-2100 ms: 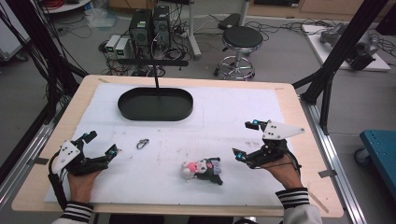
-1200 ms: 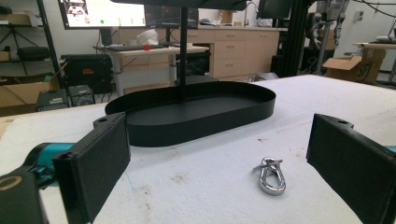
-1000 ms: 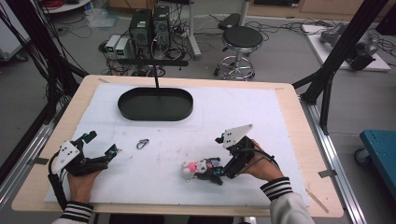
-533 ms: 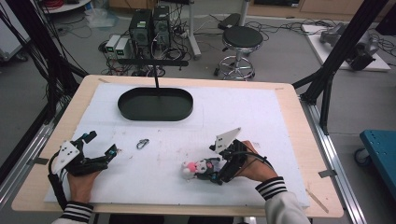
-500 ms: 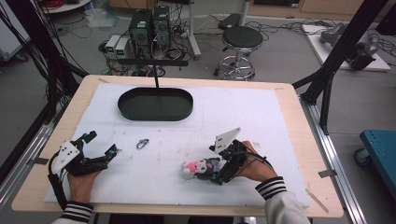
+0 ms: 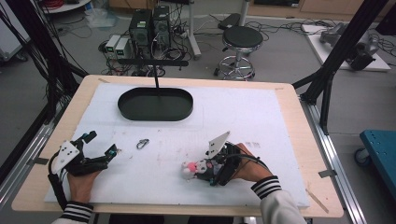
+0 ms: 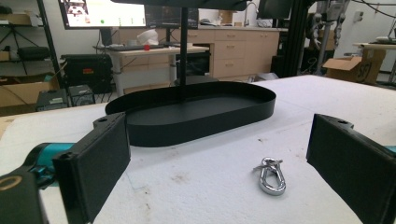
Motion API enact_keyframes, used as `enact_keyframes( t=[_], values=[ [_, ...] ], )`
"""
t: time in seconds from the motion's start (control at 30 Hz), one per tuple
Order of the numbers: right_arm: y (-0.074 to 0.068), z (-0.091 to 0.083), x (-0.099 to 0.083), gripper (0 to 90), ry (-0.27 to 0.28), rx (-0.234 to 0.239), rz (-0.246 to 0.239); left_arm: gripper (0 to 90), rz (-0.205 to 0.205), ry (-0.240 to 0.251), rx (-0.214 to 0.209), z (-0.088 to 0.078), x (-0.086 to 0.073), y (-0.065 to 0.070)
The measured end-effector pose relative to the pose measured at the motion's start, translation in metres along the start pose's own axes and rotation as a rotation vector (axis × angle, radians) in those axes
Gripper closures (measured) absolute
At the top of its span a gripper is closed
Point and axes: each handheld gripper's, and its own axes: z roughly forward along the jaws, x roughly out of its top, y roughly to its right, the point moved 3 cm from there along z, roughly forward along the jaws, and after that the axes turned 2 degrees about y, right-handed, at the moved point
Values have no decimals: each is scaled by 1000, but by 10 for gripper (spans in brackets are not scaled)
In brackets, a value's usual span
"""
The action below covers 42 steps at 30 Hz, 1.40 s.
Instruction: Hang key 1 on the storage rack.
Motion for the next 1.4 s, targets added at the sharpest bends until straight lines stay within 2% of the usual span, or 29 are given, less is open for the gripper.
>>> enact_keyframes(
  t=[0.33, 0.37, 0.4, 0.47, 0.5, 0.57, 0.67, 1.03, 1.13, 1.33, 1.4],
  values=[
    [3, 4, -2, 63, -16, 13, 20, 67, -2, 0, 2, 0, 0, 0],
    [3, 6, -1, 102, -23, 13, 16, 67, -2, 0, 1, 0, 0, 0],
    [3, 6, -1, 102, -23, 13, 16, 67, -2, -1, 1, 0, 0, 0],
    [4, 7, -2, 251, -46, 41, -1, 67, -1, -1, 1, 0, 0, 0],
    [4, 7, -2, 251, -46, 41, -1, 67, 0, -1, 0, 0, 0, 0],
    [4, 7, -3, 310, -49, 69, -3, 67, 0, 0, 1, 0, 0, 0],
    [4, 6, -2, 369, -52, 65, -11, 67, 0, -1, 0, 0, 0, 0],
    [5, 3, -1, 383, -43, 58, 2, 67, 3, 0, 1, 0, 0, 0],
    [5, 1, -1, 382, -38, 48, 1, 67, 13, 3, -19, 0, 0, 1],
    [4, -6, 2, 381, 6, 35, 14, 67, 23, 1, -33, 0, 1, 2],
    [4, -8, 3, 381, 27, 34, 17, 67, 9, -11, -49, 1, 2, 3]
  ],
)
